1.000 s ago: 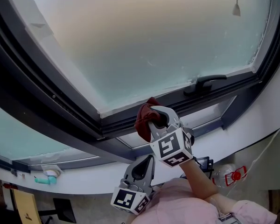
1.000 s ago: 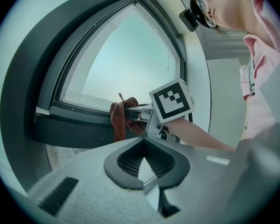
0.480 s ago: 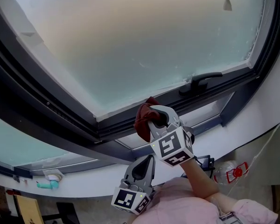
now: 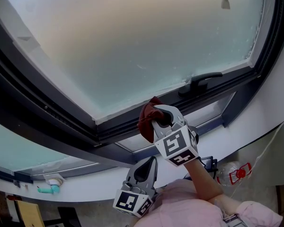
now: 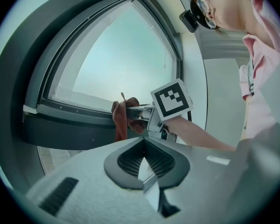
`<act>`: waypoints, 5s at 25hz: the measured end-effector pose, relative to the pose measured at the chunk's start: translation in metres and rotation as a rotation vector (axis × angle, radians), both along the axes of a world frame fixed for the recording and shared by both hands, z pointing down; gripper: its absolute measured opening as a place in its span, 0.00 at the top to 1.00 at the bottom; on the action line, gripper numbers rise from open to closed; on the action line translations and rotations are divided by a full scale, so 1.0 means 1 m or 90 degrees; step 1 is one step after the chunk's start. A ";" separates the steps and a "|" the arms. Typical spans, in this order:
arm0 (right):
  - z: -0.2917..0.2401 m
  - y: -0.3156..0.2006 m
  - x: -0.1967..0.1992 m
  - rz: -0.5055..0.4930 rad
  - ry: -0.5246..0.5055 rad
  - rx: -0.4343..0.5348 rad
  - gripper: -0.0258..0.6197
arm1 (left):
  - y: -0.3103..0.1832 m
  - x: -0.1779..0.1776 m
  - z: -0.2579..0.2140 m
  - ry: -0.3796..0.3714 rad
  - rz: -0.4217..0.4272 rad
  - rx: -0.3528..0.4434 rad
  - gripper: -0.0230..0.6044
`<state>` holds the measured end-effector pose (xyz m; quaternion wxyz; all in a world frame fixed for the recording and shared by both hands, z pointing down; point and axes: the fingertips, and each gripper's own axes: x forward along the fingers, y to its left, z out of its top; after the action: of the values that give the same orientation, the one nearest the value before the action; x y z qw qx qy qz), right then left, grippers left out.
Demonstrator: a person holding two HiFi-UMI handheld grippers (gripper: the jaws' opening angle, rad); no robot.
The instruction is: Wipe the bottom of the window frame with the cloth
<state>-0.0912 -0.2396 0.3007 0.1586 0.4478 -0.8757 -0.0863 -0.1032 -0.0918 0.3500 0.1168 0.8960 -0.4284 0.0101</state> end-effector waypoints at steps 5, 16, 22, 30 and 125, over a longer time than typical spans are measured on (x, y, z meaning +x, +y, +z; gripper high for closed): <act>-0.001 -0.003 0.008 0.011 -0.005 -0.004 0.87 | 0.001 0.000 -0.001 0.000 0.001 0.002 0.97; 0.001 -0.007 0.022 0.030 -0.020 -0.010 0.87 | 0.002 0.002 0.000 0.004 0.003 0.001 0.97; 0.000 -0.008 0.029 0.039 -0.022 -0.012 0.87 | 0.002 0.003 0.000 0.007 0.004 0.002 0.97; 0.000 -0.012 0.041 0.056 -0.028 -0.013 0.87 | 0.001 0.004 0.000 0.007 0.005 0.001 0.97; 0.073 0.136 0.089 0.041 -0.159 -0.137 0.86 | 0.045 0.004 0.018 0.057 0.003 -0.055 0.97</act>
<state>-0.0023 -0.1036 0.3738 0.0983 0.4635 -0.8779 0.0693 -0.0993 -0.0463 0.3679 0.1742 0.8908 -0.4196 -0.0114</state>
